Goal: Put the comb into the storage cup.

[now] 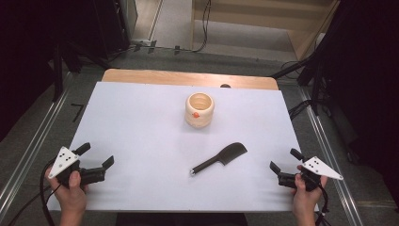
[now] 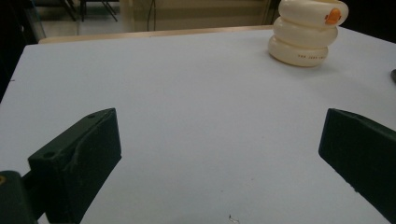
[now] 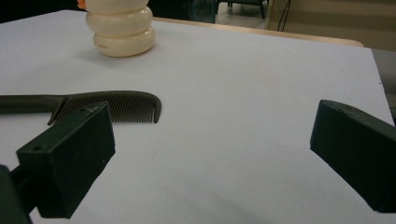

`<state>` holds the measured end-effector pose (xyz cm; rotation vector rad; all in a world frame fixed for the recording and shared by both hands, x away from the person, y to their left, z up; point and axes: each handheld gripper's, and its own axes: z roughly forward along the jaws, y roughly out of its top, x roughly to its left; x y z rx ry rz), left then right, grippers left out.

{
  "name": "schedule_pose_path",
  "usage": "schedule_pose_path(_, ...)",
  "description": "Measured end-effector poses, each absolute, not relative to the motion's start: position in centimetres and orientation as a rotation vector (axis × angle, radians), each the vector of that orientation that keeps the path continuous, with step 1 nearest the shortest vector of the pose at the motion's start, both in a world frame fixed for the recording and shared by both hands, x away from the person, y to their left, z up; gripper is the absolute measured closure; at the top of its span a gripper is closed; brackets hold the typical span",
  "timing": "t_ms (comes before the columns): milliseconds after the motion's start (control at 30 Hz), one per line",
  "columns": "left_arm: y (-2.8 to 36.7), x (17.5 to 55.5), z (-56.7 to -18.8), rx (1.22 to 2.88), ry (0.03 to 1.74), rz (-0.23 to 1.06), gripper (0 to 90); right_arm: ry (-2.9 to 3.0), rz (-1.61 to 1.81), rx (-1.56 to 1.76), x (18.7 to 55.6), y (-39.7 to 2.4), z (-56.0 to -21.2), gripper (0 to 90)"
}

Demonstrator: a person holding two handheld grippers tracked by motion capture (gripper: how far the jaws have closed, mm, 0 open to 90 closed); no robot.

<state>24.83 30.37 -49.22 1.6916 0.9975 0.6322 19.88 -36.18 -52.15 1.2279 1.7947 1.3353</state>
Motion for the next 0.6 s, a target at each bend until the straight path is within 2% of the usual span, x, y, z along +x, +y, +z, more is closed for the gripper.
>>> schedule_pose_path(233,29.5,24.8,-48.4,1.719,0.972,0.622,0.0,1.803,1.335,1.223,19.9,-36.1,-52.1,0.0)
schedule_pose_path(467,26.8,24.5,-46.8,1.789,0.915,0.688,0.0,1.813,1.33,1.211,19.8,-35.9,-52.1,0.0)
schedule_pose_path(600,25.4,24.5,-46.0,1.805,0.895,0.665,0.0,1.819,1.33,1.205,19.8,-35.9,-52.1,0.0)
